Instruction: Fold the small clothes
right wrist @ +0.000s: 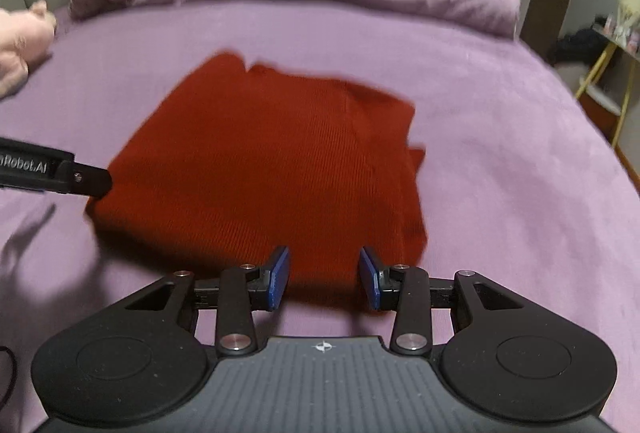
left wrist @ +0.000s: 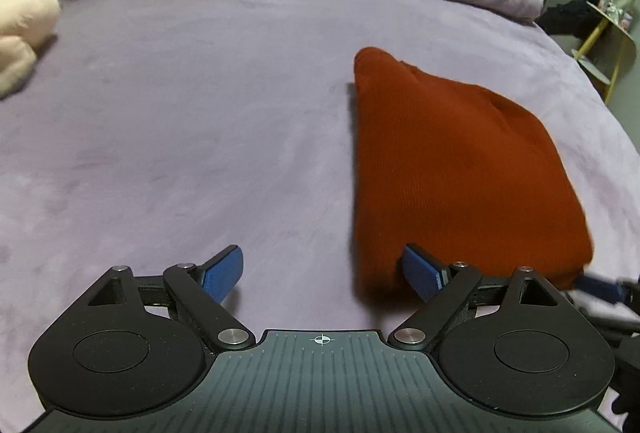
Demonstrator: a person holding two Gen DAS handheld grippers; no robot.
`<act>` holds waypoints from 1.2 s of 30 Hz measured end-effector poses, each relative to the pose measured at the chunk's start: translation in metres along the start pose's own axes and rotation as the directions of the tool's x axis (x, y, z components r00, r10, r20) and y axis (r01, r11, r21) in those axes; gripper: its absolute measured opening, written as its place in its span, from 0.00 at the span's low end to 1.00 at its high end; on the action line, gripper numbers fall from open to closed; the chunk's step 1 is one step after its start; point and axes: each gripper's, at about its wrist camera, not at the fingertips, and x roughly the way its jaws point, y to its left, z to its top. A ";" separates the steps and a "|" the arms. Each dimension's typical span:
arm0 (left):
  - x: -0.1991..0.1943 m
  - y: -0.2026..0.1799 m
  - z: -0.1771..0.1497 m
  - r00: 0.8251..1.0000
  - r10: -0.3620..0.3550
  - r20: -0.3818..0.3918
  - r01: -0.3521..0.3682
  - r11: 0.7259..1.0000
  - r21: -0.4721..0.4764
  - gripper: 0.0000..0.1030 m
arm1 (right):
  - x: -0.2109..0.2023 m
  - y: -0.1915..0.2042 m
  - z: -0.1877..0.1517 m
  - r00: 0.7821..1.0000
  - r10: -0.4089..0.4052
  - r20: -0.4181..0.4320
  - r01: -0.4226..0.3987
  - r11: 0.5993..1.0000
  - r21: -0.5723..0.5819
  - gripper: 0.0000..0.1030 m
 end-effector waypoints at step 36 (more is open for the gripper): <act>-0.062 -0.022 -0.001 0.992 -0.013 -0.124 0.026 0.994 0.108 0.94 | -0.070 0.012 0.014 0.981 -0.051 -0.187 0.083 0.983 0.164 0.96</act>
